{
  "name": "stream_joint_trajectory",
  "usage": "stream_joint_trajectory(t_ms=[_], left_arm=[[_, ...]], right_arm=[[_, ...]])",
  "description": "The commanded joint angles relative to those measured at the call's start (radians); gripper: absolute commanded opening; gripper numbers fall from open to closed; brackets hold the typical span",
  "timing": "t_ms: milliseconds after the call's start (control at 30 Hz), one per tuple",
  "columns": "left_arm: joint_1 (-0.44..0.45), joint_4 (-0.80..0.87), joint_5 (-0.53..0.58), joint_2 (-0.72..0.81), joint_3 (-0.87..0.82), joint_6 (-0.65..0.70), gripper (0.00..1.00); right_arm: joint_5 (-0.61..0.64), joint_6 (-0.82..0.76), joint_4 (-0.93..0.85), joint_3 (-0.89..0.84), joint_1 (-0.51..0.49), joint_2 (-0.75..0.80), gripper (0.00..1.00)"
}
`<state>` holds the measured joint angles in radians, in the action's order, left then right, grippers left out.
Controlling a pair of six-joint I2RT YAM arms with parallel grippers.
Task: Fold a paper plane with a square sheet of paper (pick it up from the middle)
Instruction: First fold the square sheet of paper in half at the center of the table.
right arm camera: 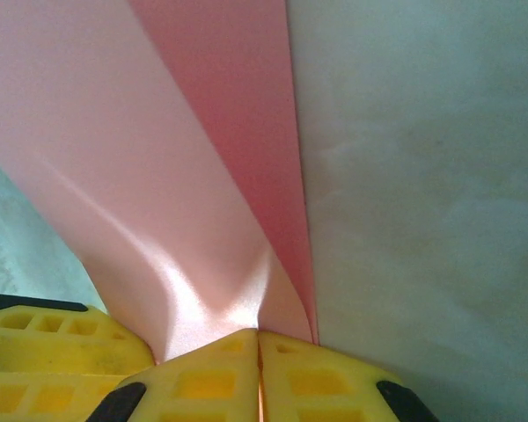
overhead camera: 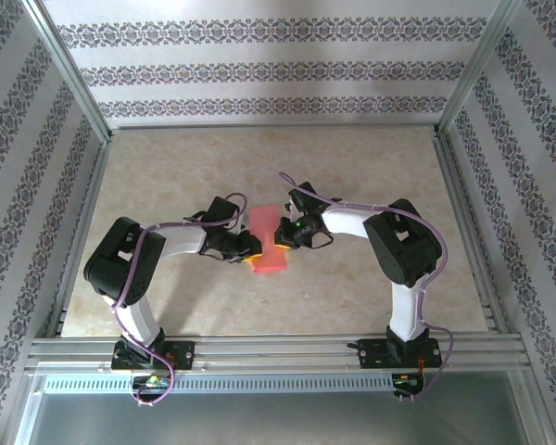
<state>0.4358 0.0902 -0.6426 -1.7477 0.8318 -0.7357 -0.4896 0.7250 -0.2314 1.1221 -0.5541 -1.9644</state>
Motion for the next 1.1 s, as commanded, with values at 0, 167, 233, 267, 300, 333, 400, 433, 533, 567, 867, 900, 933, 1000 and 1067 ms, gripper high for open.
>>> stream_joint_trajectory(t_ms=[0,167,233,267,300,333,400,433,533,567,867,900,933,1000,1067], left_arm=[[-0.032,0.207,0.056,0.069,-0.045,0.11,0.24],[-0.052,0.26,0.049,0.189,-0.018,0.115,0.24],[-0.03,0.174,0.017,0.203,-0.01,0.044,0.24],[-0.008,0.126,0.011,0.197,-0.004,0.01,0.24],[0.011,0.09,0.008,0.186,0.002,-0.018,0.24],[0.032,0.063,0.006,0.163,0.019,-0.043,0.24],[0.063,0.052,0.021,0.114,0.048,-0.078,0.24],[0.076,0.059,0.037,0.09,0.06,-0.093,0.23],[0.095,0.062,0.048,0.035,0.069,-0.127,0.23],[0.097,0.063,0.048,0.023,0.066,-0.129,0.23],[0.099,0.068,0.059,0.017,-0.03,-0.098,0.22],[0.098,0.067,0.058,0.023,-0.051,-0.09,0.22],[0.097,0.068,0.06,0.031,-0.072,-0.079,0.22],[0.092,0.073,0.061,0.054,-0.12,-0.062,0.22],[0.079,0.082,0.058,0.09,-0.164,-0.045,0.23]], right_arm=[[0.219,-0.02,-0.151,-0.077,0.002,-0.115,0.1],[0.221,-0.024,-0.151,-0.076,0.003,-0.115,0.1],[0.22,-0.024,-0.15,-0.073,0.004,-0.116,0.1],[0.219,-0.024,-0.15,-0.073,0.003,-0.117,0.1],[0.218,-0.024,-0.151,-0.072,0.003,-0.119,0.1],[0.217,-0.024,-0.149,-0.071,0.003,-0.12,0.1],[0.212,-0.022,-0.146,-0.073,0.002,-0.12,0.1],[0.21,-0.021,-0.142,-0.074,0.002,-0.119,0.1],[0.208,-0.016,-0.137,-0.078,0.002,-0.12,0.1],[0.207,-0.015,-0.133,-0.079,0.002,-0.119,0.1],[0.208,-0.013,-0.129,-0.089,0.003,-0.124,0.1],[0.21,-0.013,-0.129,-0.088,0.003,-0.123,0.1],[0.21,-0.015,-0.129,-0.09,0.003,-0.124,0.1],[0.21,-0.017,-0.131,-0.089,0.003,-0.126,0.1],[0.212,-0.019,-0.132,-0.088,0.004,-0.126,0.1]])
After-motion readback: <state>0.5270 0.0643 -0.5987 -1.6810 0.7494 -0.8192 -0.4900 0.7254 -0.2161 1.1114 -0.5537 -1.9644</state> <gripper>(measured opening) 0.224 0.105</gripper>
